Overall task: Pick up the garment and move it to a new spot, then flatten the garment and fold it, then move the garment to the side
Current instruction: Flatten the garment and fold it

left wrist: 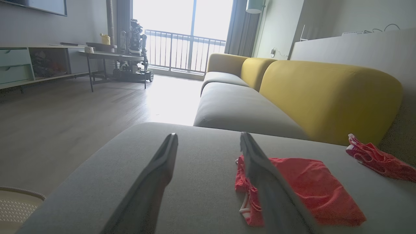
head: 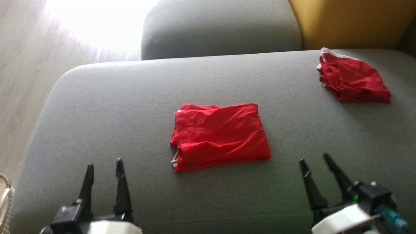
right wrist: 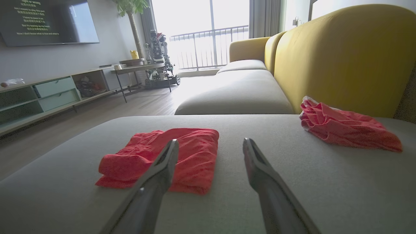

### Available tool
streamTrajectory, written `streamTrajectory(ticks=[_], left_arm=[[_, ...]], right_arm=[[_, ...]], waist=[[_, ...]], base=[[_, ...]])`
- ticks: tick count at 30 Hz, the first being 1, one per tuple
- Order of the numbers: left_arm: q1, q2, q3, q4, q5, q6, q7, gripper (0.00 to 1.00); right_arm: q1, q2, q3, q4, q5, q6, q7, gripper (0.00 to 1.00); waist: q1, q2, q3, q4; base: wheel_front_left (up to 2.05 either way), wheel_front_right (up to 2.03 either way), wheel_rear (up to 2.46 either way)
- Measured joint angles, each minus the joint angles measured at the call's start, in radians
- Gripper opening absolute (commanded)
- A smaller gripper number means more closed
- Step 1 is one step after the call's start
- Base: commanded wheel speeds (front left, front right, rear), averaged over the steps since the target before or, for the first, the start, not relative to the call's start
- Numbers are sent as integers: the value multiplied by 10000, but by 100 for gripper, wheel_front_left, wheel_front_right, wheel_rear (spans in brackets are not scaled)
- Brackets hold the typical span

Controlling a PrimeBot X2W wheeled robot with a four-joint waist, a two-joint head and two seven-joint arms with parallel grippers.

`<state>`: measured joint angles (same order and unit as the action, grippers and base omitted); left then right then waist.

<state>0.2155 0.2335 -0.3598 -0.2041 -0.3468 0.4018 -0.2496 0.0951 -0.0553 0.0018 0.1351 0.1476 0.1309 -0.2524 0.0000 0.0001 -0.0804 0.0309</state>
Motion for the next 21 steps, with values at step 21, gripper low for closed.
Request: streamTrajectory(ticks=[21], left_arm=[[1081,-1521,2057,1187,1799,-2612,0,100]], right_arm=[[435,113,261,-259,245,0,0,100]], waist=[[0,-1,-252,-118]], base=[[0,0,0]])
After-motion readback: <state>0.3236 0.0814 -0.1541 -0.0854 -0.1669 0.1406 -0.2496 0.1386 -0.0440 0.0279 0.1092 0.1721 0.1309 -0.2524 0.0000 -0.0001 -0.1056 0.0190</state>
